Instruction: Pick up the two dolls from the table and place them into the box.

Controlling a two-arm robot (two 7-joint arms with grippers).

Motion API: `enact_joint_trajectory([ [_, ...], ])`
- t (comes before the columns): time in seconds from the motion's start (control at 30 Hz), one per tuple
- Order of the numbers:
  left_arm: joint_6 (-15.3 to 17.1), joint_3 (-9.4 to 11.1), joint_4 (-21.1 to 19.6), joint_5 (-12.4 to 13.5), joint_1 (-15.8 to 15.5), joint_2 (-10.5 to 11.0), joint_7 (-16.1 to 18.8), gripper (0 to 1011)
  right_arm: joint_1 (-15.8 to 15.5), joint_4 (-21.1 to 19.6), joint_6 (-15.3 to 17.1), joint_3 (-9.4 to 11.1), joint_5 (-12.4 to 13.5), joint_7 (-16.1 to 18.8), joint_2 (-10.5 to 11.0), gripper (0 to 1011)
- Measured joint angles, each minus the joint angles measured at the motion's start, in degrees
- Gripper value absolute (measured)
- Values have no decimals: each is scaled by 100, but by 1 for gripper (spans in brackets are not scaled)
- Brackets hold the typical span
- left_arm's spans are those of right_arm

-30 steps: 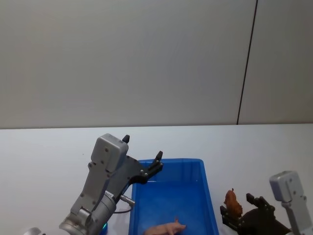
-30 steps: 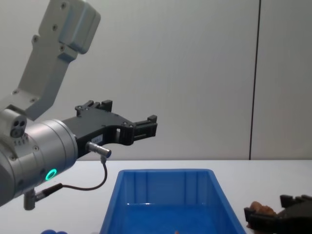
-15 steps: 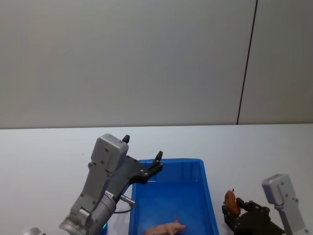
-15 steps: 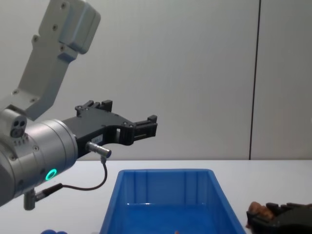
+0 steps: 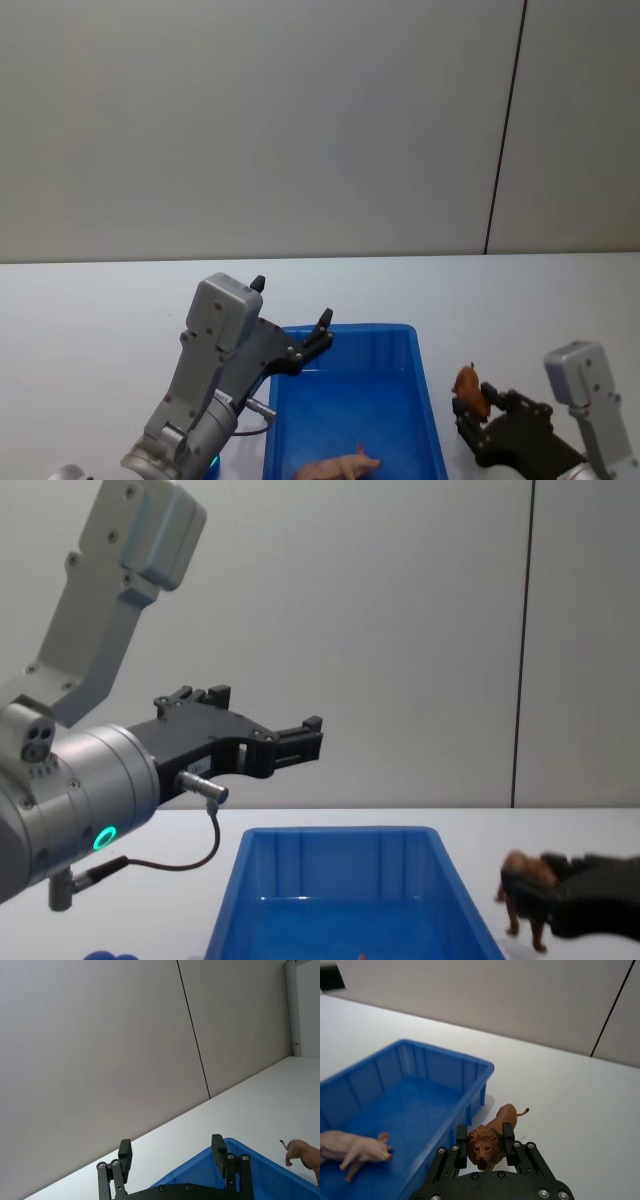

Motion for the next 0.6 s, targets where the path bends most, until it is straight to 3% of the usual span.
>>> enact_joint_trajectory([
  [0.3, 0, 0, 0, 0, 0, 0, 0, 1001, 11, -302, -297, 16, 185, 206, -9, 400],
  [0.6, 0, 0, 0, 0, 0, 0, 0, 1001, 201, -371, -536, -60, 332, 688, -157, 400],
])
